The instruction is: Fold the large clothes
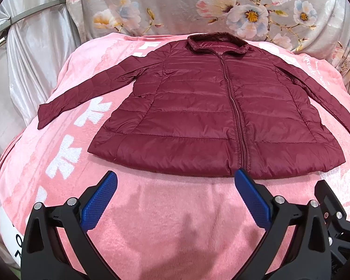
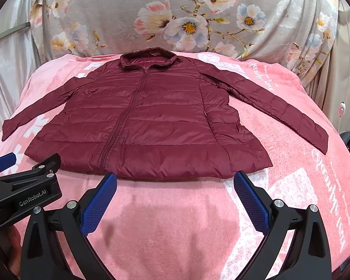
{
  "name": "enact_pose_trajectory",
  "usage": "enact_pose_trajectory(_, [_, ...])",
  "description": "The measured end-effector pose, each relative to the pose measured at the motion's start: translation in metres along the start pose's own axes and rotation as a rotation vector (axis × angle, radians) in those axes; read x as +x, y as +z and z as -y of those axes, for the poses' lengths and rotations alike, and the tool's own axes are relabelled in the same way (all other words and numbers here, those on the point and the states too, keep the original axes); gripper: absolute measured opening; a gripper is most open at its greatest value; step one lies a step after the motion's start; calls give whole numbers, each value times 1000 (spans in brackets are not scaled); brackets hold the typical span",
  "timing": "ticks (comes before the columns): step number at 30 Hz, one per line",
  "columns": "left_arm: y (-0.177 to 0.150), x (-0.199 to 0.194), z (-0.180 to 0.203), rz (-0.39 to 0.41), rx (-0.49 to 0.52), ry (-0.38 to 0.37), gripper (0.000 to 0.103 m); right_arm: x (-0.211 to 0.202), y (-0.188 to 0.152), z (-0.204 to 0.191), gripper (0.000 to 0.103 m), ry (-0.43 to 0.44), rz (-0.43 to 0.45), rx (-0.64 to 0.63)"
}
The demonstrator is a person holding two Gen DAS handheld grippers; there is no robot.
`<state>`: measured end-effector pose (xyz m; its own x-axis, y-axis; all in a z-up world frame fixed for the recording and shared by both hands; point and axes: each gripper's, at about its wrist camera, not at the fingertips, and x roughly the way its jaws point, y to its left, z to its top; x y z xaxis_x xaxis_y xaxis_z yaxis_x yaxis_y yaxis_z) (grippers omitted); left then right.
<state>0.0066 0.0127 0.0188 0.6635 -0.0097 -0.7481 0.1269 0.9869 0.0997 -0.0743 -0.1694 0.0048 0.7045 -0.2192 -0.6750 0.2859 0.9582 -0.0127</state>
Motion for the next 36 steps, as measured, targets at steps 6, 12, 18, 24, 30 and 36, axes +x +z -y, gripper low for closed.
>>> enact_pose_trajectory(6, [1,-2,-1,1,-3,-2,98,-2,0,-1,98,2,-1,1])
enact_pose_trajectory(12, [-12,-3,7,10,-5,4,98,-2,0,-1,98,1,0,0])
enact_pose_trajectory(18, [-12,-4,7,13,-8,4,98,-1,0,0,98,1,1,0])
enact_pose_trajectory(24, [-14,-7,9,13,-9,5,98,-1,0,-1,98,2,0,1])
enact_pose_trajectory(30, [-14,-6,8,14,-10,5,98,-1,-1,-2,98,3,0,0])
enact_pose_trajectory(36, [-15,-7,8,14,-10,4,98,-5,1,-7,98,4,1,-2])
